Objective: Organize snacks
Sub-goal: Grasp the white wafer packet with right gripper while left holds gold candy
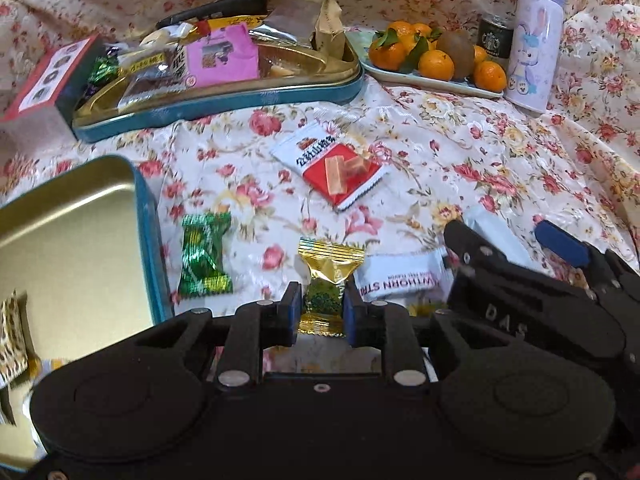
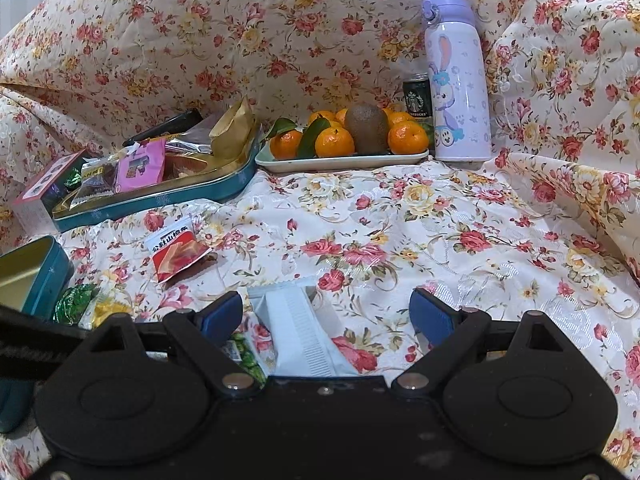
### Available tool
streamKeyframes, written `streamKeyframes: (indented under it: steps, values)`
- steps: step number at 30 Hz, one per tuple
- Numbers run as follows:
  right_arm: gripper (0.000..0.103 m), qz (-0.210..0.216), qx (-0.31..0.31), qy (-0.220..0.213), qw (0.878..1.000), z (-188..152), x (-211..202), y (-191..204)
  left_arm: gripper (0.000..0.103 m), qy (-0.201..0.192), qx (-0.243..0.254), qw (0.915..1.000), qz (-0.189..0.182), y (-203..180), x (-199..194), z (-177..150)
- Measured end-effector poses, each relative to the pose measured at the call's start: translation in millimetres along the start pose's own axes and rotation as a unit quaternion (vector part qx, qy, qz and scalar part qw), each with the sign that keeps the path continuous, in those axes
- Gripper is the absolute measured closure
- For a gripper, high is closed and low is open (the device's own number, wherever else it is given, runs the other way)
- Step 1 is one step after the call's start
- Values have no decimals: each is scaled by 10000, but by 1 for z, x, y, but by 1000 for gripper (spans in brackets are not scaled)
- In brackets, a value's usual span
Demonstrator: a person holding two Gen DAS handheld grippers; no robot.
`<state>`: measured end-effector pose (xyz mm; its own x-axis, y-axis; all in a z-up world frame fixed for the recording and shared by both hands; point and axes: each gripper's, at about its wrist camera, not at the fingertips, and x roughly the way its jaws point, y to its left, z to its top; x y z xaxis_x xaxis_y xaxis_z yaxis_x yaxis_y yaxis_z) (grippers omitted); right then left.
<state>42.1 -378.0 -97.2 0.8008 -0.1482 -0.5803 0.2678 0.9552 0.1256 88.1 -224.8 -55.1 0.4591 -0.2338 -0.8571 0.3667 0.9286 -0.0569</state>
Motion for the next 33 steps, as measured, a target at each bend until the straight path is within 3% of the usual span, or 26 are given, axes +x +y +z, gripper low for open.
streamKeyframes:
  steps: [17,22,33]
  values:
    - [6,5,65,-33,10000,-1,-1,1,71,-275,76,9996,-31,-1,-19,-31]
    - [6,-15,84,-42,10000,-1,-2,2,66,-256,-52,9996,-134,5,-16,-30]
    - [7,-14,103,-52,9999,-1,-2,1,65,-164,-275,9994,-142,6,-9,-18]
